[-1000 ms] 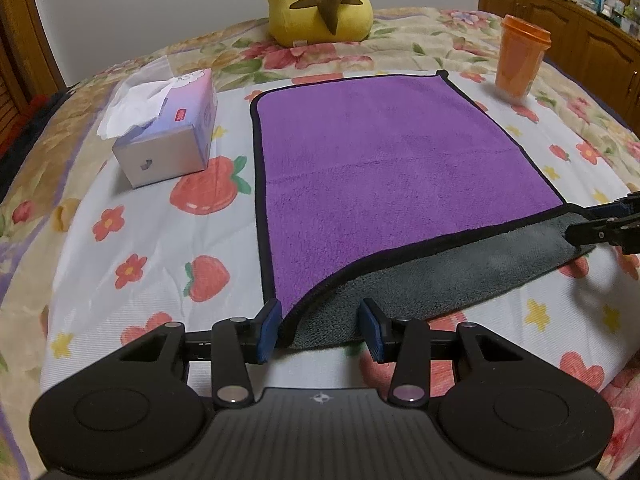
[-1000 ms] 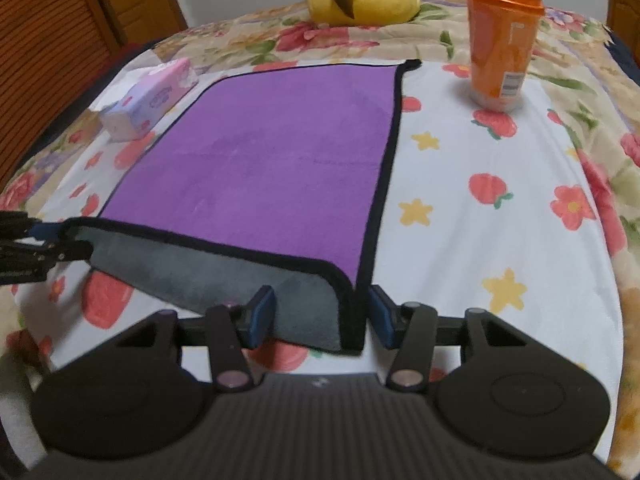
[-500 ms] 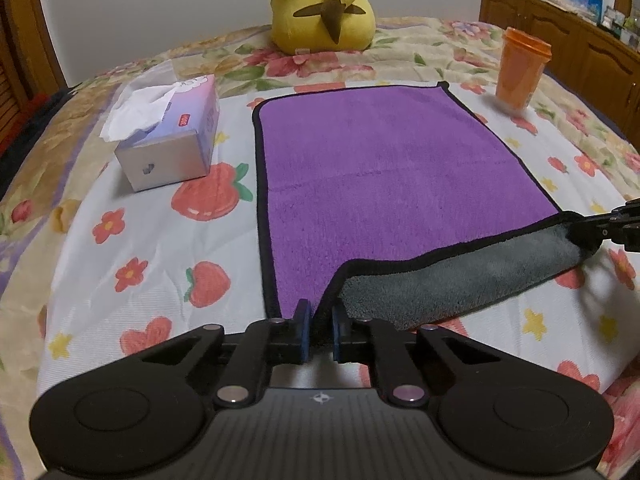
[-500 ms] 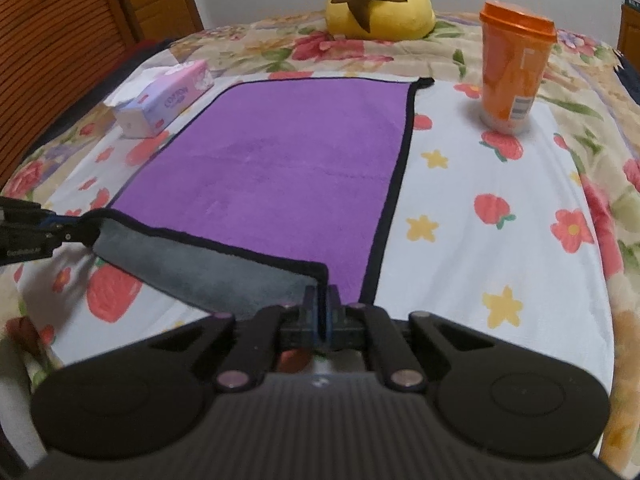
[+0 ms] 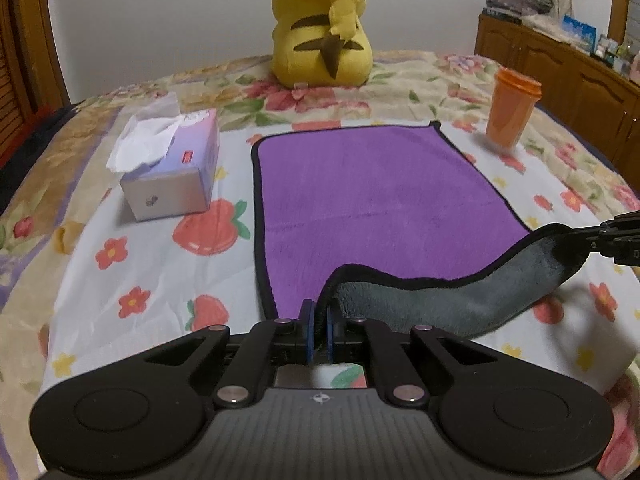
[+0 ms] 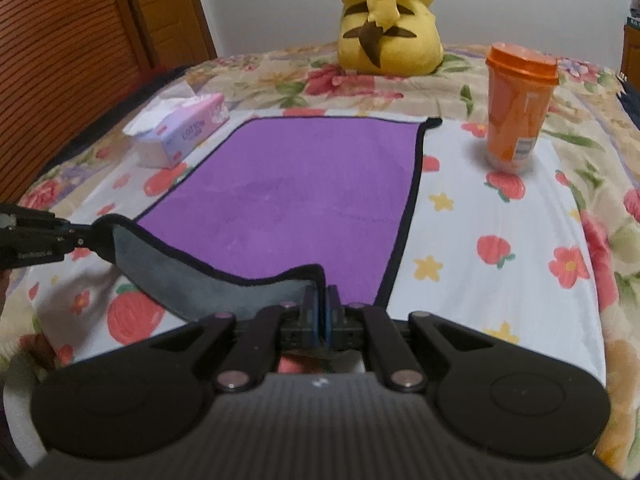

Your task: Fold towel

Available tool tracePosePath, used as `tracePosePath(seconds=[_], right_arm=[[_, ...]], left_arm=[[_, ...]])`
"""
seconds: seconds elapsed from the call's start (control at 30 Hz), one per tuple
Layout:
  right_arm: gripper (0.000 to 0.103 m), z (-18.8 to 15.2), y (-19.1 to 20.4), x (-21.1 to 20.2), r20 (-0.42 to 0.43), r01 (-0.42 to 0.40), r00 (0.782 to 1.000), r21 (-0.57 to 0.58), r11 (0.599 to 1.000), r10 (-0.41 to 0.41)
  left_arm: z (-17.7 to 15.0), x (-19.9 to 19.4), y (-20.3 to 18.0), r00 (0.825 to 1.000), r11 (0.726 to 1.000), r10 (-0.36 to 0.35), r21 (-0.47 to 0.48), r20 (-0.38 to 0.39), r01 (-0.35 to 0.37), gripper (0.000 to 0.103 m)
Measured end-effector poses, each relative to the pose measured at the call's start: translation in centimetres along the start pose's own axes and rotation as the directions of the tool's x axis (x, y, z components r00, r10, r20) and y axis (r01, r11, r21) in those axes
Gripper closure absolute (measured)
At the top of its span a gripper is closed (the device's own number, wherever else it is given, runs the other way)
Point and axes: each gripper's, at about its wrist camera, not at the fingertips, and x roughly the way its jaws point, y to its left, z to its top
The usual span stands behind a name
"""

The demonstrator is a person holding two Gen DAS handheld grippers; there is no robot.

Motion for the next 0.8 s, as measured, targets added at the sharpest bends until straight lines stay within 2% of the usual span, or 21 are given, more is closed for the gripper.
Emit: tracePosePath(seconds=[0.43,0.8], right_arm=[[0.099,1.7,-0.2,-1.5,0.097,-0.016,0.995,-0.014,1.000,0.017],[0.099,2.8,-1.0,-0.9,0.123,-0.021,0.992,-0.017,1.000,0.023]], left_arm=[[2.0,-1.5,-0.1,0.994,1.000,-0.017,-0.009,0.105,0.018,0.094],[3.0,-0.5,0.3,0.992,0.999,-0.032,-0.019,0.120,0.034,0.095]])
